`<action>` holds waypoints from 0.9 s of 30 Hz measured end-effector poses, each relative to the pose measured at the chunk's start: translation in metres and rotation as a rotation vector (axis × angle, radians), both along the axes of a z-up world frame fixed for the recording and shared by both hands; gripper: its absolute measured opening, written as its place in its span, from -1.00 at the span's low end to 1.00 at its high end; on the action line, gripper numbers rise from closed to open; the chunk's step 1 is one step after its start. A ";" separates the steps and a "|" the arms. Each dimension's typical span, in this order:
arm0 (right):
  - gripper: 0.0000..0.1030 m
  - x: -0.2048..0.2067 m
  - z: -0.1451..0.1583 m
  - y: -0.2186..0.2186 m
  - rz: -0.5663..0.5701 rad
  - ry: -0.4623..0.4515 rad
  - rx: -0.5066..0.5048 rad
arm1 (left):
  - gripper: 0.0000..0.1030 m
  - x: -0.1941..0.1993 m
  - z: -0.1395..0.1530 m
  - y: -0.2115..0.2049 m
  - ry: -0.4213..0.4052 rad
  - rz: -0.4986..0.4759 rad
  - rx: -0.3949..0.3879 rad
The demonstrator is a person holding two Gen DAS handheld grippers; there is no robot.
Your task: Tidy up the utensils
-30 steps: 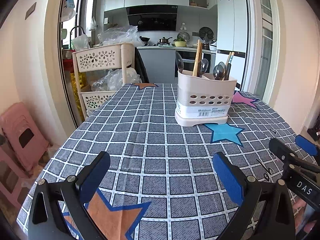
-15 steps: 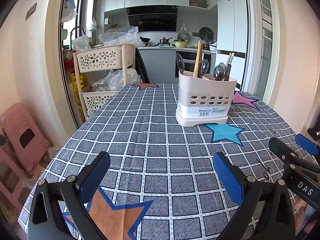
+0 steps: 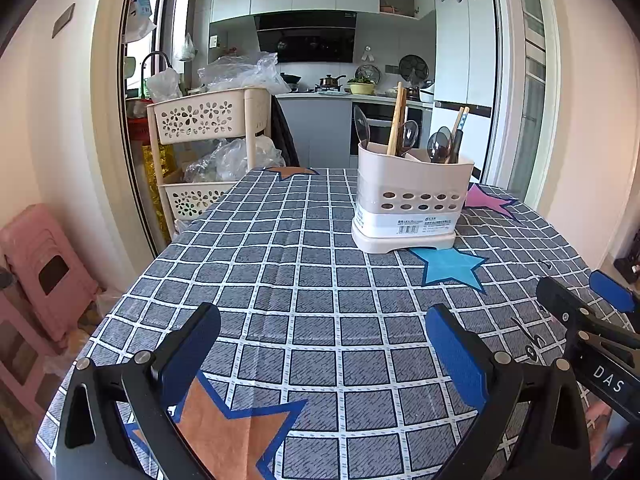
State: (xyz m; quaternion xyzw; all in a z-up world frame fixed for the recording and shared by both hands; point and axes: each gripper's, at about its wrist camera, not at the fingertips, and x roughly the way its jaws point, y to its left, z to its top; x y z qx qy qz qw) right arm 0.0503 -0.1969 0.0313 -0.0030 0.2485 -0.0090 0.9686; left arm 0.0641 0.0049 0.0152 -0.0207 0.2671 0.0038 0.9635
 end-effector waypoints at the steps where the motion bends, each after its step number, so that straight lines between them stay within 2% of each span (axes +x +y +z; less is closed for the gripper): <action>1: 0.74 0.000 0.000 0.000 0.000 -0.001 0.000 | 1.00 0.000 0.000 0.000 0.000 0.000 0.000; 27: 0.74 0.000 0.000 -0.001 -0.002 -0.002 0.002 | 1.00 -0.001 0.002 -0.001 0.002 -0.001 -0.003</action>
